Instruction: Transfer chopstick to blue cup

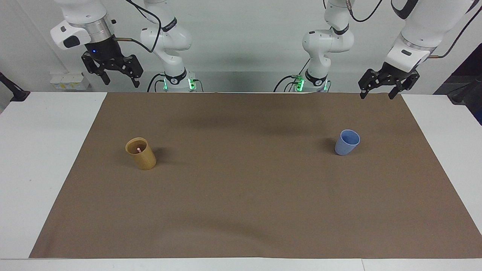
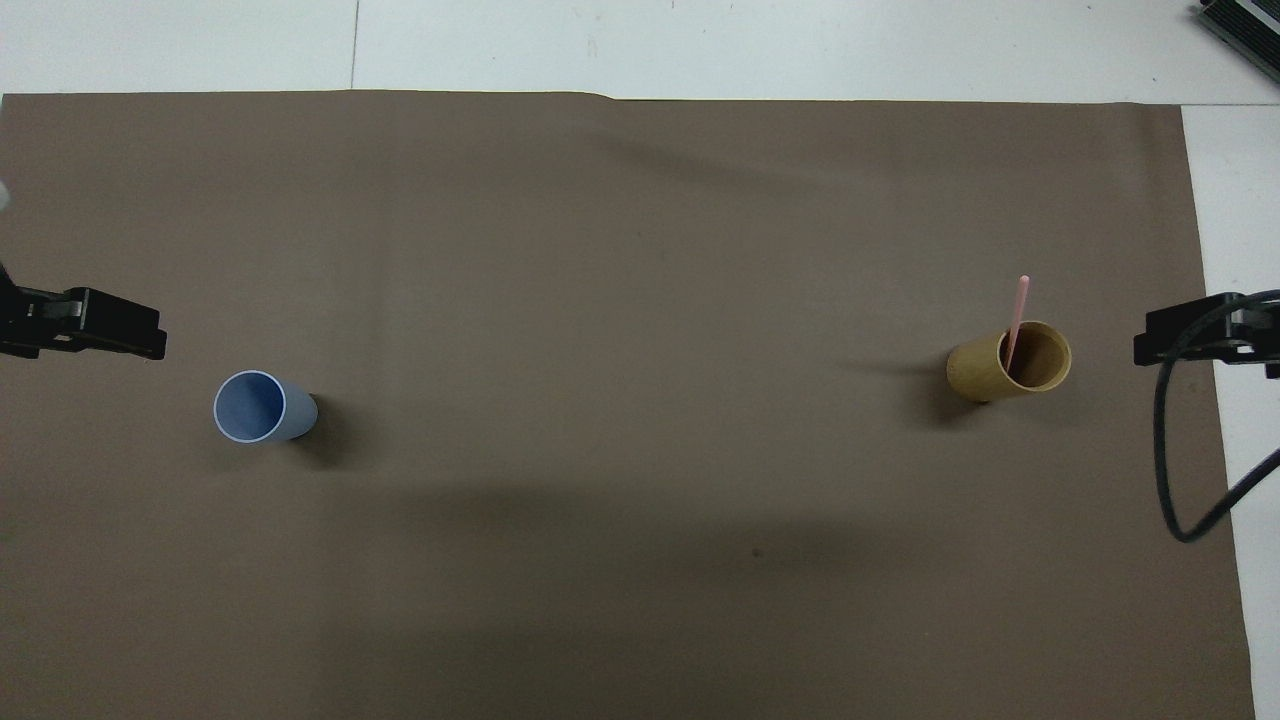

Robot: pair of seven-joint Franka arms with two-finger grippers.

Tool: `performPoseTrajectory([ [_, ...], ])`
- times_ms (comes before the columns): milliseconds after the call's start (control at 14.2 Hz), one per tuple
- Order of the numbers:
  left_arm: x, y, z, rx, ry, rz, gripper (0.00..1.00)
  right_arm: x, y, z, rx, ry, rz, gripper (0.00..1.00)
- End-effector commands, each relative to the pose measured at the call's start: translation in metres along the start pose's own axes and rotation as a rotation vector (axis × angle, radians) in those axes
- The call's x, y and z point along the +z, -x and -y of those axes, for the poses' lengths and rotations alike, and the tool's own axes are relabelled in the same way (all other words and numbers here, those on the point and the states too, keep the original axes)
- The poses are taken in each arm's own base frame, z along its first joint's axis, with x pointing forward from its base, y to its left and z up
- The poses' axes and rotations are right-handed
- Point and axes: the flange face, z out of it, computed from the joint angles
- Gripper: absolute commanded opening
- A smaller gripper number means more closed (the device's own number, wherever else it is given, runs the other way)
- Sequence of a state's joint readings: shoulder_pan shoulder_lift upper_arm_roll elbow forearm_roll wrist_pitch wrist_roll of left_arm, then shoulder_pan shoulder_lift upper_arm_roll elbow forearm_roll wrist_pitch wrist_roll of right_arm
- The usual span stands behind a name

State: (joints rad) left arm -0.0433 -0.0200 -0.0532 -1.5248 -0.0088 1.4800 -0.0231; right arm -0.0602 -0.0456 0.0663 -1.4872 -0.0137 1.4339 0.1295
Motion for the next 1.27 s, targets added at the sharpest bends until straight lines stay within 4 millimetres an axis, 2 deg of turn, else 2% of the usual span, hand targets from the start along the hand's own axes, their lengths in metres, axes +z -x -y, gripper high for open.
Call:
performPoseTrajectory([
  [0, -0.005, 0.005, 0.002, 0.014, 0.001, 0.007, 1.00, -0.003, 0.003, -0.002, -0.010, -0.021, -0.005, 1.00],
  [492, -0.004, 0.003, 0.006, 0.000, 0.008, -0.005, 1.00, -0.003, 0.003, -0.002, -0.010, -0.021, -0.005, 1.00],
  [703, 0.000, 0.010, 0.019, -0.023, 0.012, 0.007, 1.00, -0.004, 0.003, -0.002, -0.010, -0.021, -0.007, 1.00],
  [914, 0.023, 0.013, 0.027, -0.038, 0.012, 0.028, 1.00, -0.003, 0.003, -0.002, -0.010, -0.021, -0.005, 1.00],
  [1195, 0.071, 0.006, 0.030, -0.041, 0.011, 0.016, 1.00, -0.003, 0.003, -0.002, -0.010, -0.021, -0.005, 1.00],
])
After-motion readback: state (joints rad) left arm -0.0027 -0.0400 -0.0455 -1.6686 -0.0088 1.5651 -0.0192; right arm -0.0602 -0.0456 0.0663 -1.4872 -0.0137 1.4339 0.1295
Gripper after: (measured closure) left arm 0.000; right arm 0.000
